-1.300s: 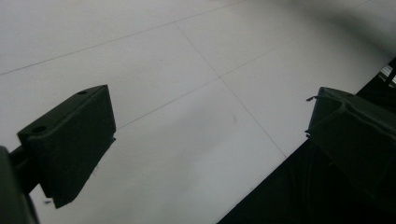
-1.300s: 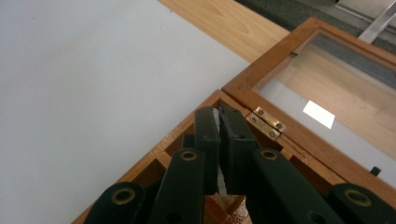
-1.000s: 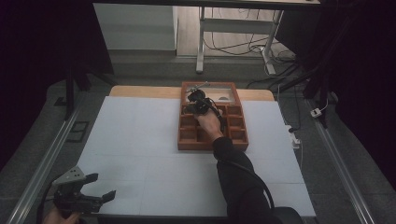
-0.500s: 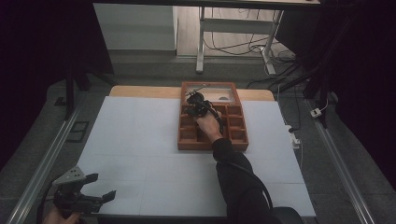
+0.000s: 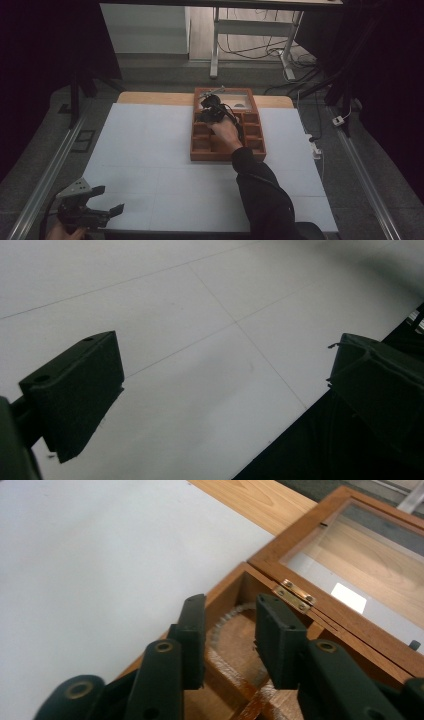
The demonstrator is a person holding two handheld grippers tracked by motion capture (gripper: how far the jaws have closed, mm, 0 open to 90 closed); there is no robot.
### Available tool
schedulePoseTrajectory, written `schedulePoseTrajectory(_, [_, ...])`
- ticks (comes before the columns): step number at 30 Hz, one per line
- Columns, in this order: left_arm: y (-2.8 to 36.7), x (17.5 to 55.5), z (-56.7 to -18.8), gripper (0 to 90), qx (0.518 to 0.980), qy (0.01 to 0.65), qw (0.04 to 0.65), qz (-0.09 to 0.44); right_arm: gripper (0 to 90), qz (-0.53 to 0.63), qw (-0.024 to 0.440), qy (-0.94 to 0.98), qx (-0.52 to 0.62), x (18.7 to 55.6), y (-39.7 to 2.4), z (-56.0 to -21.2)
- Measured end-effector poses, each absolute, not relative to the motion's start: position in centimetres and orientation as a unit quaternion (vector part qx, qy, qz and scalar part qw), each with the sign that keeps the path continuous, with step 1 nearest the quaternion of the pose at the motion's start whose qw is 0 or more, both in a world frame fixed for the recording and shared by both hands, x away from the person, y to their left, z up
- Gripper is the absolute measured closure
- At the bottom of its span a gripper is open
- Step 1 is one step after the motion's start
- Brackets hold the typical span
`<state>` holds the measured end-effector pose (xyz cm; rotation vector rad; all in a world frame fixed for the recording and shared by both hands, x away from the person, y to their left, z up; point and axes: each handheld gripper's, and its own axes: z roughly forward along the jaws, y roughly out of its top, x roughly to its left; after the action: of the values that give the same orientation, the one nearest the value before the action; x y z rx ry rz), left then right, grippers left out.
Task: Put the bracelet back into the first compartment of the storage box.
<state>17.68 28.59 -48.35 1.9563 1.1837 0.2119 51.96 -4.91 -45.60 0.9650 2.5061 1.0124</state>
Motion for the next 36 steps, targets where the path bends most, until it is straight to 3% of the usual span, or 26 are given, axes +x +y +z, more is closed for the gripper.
schedulePoseTrajectory(9, [28.6, 17.7, -48.3, 1.1, 0.777, 0.47, 0.41, 0.084, 51.4, 0.365, 0.138, 0.867, 0.31, 50.3, -5.2, -44.0])
schedulePoseTrajectory(19, [28.5, 17.7, -48.4, 1.1, 0.778, 0.469, 0.408, 0.087, 36.8, 0.377, 0.105, 0.869, 0.304, 49.0, -6.1, -43.5])
schedulePoseTrajectory(36, [28.5, 17.8, -48.4, 1.1, 0.779, 0.468, 0.409, 0.086, 15.9, 0.389, 0.088, 0.876, 0.272, 46.3, -7.6, -41.9])
